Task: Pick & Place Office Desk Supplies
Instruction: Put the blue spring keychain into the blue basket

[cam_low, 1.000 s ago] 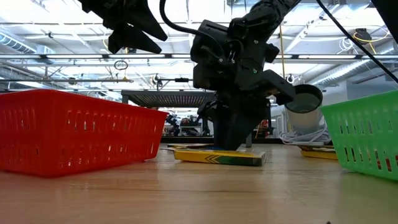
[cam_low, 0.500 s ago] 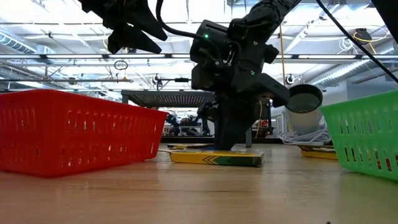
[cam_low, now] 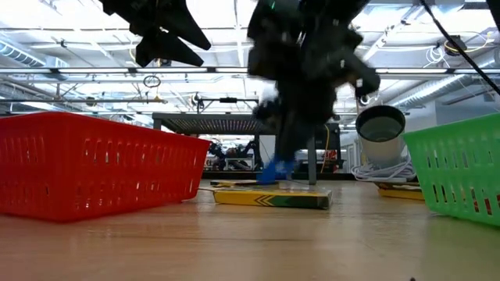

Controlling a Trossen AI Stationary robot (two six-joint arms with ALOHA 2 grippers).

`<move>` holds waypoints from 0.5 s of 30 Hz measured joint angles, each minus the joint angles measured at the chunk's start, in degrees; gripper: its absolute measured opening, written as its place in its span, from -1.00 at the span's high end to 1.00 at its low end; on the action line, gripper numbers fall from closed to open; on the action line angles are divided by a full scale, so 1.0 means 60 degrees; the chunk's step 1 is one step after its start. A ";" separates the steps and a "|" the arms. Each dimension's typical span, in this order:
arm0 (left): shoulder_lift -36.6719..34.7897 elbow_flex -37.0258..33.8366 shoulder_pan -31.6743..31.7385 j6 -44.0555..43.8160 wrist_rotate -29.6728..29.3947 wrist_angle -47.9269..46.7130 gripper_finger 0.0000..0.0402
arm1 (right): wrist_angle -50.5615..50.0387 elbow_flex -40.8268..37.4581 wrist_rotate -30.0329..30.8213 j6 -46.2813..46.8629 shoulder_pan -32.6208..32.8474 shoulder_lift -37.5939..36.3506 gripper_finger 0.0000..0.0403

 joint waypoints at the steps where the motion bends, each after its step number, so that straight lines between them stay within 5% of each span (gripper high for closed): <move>1: 0.0000 0.0000 -0.0002 0.0082 0.0007 0.0074 0.06 | 0.0040 -0.0002 0.0005 0.0079 0.0062 -0.0149 0.98; 15: 0.0000 0.0000 -0.0002 0.1400 0.1070 0.0876 0.06 | 0.1549 0.0000 -0.0014 0.0623 0.0763 -0.1968 0.98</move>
